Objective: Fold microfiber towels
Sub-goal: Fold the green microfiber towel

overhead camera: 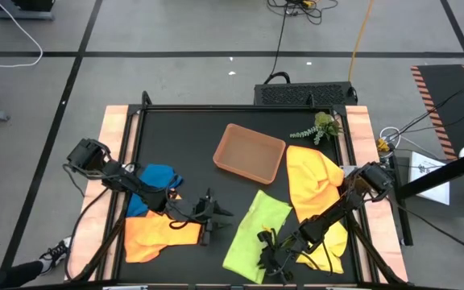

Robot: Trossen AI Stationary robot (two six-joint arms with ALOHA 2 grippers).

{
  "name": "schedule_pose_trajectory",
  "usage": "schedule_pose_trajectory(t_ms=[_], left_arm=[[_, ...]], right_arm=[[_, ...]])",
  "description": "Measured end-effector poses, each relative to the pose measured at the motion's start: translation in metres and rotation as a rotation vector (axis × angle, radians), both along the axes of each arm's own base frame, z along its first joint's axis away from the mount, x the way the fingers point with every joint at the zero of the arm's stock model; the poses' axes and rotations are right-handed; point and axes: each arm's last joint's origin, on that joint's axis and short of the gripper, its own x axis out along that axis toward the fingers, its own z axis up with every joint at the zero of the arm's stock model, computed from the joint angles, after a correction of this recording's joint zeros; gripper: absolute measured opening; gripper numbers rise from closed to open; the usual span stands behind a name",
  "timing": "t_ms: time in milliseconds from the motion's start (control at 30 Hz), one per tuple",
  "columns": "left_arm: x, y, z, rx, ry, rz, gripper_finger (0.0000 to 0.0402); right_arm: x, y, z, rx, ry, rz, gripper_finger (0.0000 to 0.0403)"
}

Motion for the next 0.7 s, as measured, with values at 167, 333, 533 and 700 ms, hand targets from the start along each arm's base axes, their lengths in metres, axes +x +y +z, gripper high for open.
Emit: schedule_pose_trajectory(t_ms=[167,333,533,700], left_arm=[[0.000,0.000,0.000,0.000,0.000,0.001,0.0152],[0.000,0.000,0.000,0.001,0.000,0.000,0.0152],[0.000,0.000,0.000,0.002,-0.001,0.000,0.0152],[0.000,0.000,0.000,0.002,-0.001,0.000,0.0152]], right_arm=[[0.000,0.000,0.000,0.002,-0.001,-0.001,0.0008],[0.000,0.000,0.001,0.007,-0.005,-0.002,0.0006],[0.000,0.000,0.010,0.024,-0.024,-0.002,0.0004],[-0.001,-0.002,0.033,0.057,-0.075,0.004,0.0001]])
